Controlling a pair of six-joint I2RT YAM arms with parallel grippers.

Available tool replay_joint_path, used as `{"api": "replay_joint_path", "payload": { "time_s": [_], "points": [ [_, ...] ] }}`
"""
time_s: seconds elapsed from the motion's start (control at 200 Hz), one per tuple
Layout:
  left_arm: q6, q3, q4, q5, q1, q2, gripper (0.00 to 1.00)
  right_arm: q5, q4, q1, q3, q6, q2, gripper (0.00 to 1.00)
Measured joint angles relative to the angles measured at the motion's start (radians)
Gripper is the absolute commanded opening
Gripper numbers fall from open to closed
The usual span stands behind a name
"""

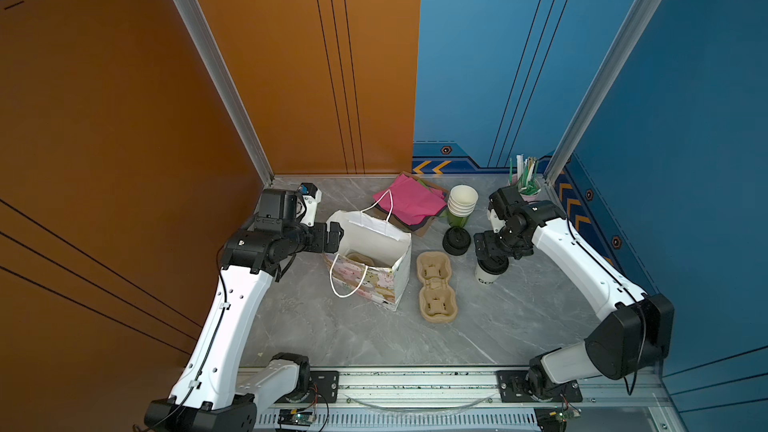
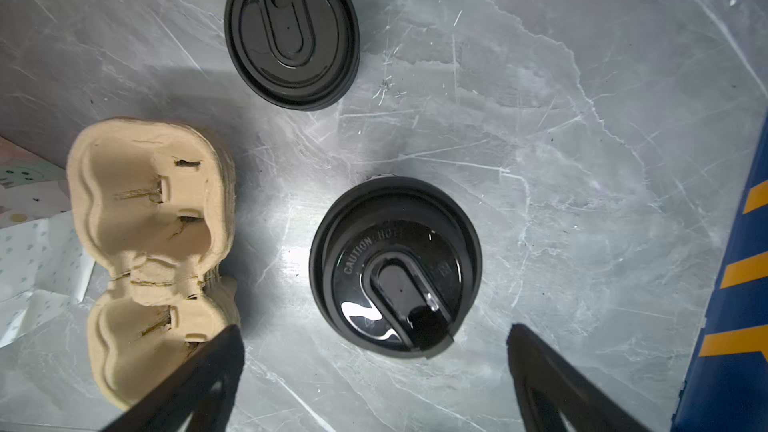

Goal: Pack the takeout coffee
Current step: 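Move the right gripper over the black-lidded white coffee cup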

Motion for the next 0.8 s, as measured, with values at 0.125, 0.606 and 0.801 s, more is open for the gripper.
{"api": "replay_joint_path", "payload": {
  "time_s": [0.125,0.606,0.801],
  "points": [
    [0.0,-0.041,0.041,0.003,0.0,-0.035,0.98,-0.008,0.0,-0.008,0.0,-0.017,0.039,1.0],
    [-0.001,-0.092,0.098,0.019,0.0,-0.067,0.98,-0.014,-0.016,-0.037,0.0,-0.071,0.072,1.0],
    [-0.004,-0.092,0.101,0.023,0.0,-0.069,0.98,-0.037,-0.016,-0.038,-0.005,-0.087,0.103,1.0]
  ]
}}
